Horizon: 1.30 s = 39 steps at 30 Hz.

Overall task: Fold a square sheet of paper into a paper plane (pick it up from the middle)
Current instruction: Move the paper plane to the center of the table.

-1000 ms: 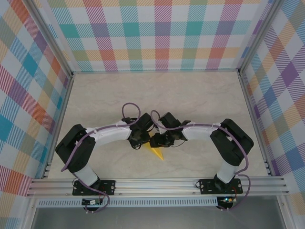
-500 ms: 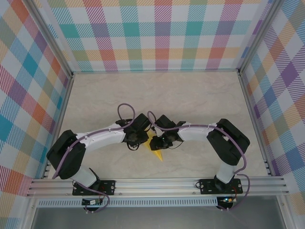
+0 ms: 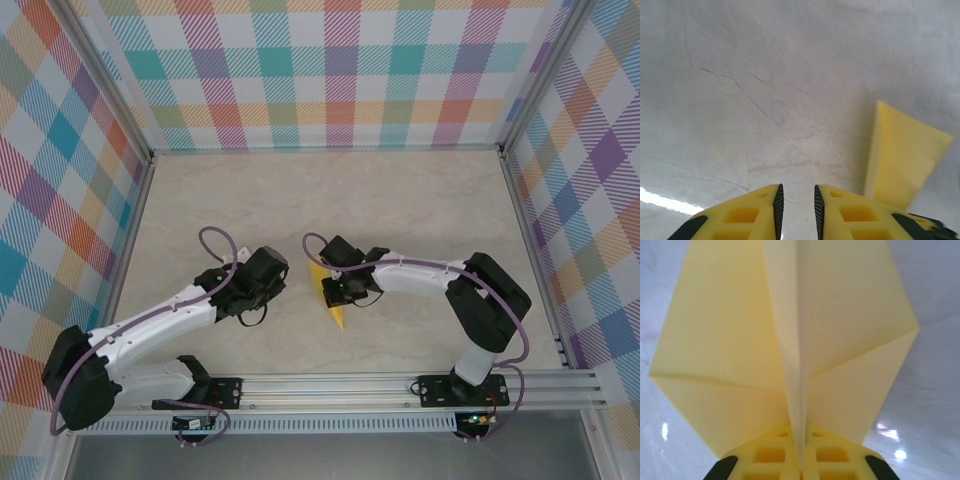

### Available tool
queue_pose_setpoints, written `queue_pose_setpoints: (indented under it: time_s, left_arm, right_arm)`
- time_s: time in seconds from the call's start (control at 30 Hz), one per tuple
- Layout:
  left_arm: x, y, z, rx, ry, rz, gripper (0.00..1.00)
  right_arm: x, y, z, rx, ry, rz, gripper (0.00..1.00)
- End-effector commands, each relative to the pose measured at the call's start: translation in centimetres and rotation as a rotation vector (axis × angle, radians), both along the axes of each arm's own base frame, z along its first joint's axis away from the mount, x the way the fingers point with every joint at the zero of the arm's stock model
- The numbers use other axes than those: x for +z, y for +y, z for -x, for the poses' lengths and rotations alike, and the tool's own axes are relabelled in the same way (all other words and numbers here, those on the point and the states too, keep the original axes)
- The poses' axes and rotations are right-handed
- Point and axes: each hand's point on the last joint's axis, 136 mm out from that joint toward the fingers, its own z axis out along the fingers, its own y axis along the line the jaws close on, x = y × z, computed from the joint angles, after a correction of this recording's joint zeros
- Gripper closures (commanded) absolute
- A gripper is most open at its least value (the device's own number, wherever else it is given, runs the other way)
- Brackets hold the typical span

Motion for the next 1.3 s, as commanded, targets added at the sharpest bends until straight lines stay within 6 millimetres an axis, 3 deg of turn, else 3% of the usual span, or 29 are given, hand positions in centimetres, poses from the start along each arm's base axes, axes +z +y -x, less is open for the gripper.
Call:
queue_pose_setpoints:
  time_s: [0.0, 0.2, 0.43, 0.77, 1.03, 1.1, 1.27]
  left_arm:
    - [0.0, 3.1, 0.5, 0.087, -0.044, -0.060, 0.73]
    - [0.4, 4.5, 1.1, 0.108, -0.083, -0.049, 0.72]
    - [0.4, 5.1, 1.6, 0.114, -0.098, -0.037, 0.69]
    - [0.3, 4.9, 1.5, 0.108, -0.100, -0.026, 0.69]
    - [0.2, 4.8, 1.4, 0.109, -0.097, -0.021, 0.68]
    - [0.1, 4.7, 1.4, 0.108, -0.098, -0.016, 0.68]
    - [-0.1, 4.5, 1.3, 0.103, -0.090, -0.018, 0.68]
  right_arm:
    - [2.2, -2.4, -2.9, -0.105, -0.100, 0.117, 0.93]
    - [1.3, -2.5, -6.1, -0.177, -0.042, 0.205, 0.90]
    - [-0.1, -2.0, -8.2, -0.198, -0.012, 0.281, 0.88]
    - [-2.2, -2.0, -8.1, -0.212, 0.042, 0.302, 0.84]
    - [-3.7, -2.4, -7.7, -0.219, 0.070, 0.339, 0.77]
    - [-4.1, -2.5, -7.6, -0.220, 0.079, 0.351, 0.71]
    - [-5.2, -3.1, -7.4, -0.237, 0.101, 0.400, 0.70]
